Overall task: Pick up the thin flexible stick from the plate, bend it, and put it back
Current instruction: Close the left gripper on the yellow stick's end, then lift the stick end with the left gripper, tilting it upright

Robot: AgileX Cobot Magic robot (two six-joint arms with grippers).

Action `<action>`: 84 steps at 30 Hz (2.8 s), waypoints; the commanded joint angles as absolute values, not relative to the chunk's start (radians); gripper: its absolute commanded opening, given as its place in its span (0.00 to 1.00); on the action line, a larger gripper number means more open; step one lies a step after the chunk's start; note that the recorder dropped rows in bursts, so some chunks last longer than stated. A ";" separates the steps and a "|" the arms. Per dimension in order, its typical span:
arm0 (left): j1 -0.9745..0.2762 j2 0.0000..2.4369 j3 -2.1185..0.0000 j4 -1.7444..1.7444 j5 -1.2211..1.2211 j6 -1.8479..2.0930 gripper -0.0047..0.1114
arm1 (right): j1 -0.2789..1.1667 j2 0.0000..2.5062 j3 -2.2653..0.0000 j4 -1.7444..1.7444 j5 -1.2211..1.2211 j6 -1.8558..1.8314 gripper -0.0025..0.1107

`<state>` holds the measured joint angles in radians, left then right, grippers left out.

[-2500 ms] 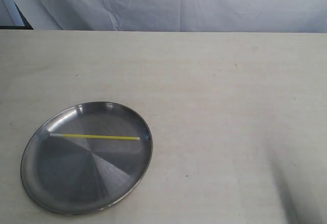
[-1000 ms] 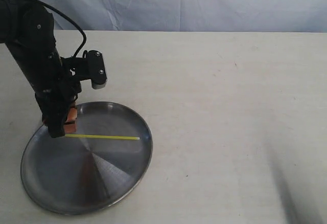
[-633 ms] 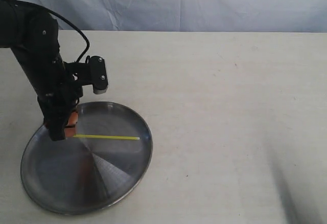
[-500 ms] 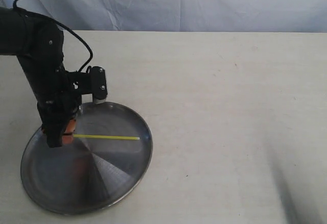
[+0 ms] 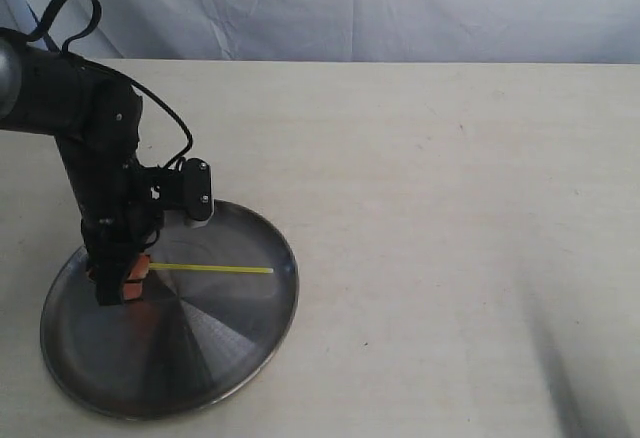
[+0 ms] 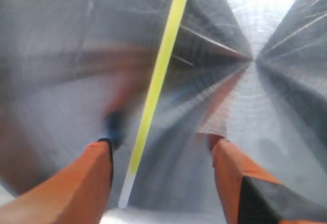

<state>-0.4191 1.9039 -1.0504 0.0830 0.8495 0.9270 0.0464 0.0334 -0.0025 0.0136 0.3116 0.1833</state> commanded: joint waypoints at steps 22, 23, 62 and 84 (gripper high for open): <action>-0.399 1.988 -1.047 0.008 0.832 0.926 0.32 | 0.040 0.026 0.000 0.012 0.304 0.182 0.02; -0.399 1.988 -1.047 0.008 0.832 0.926 0.32 | 0.040 0.026 0.000 0.012 0.304 0.182 0.02; -0.399 1.724 -1.047 -0.092 0.967 0.757 0.04 | 0.040 0.026 0.000 0.006 0.304 0.182 0.02; -0.401 1.231 -0.823 -0.702 0.893 0.862 0.04 | 0.040 0.026 0.000 -0.006 -0.060 0.182 0.02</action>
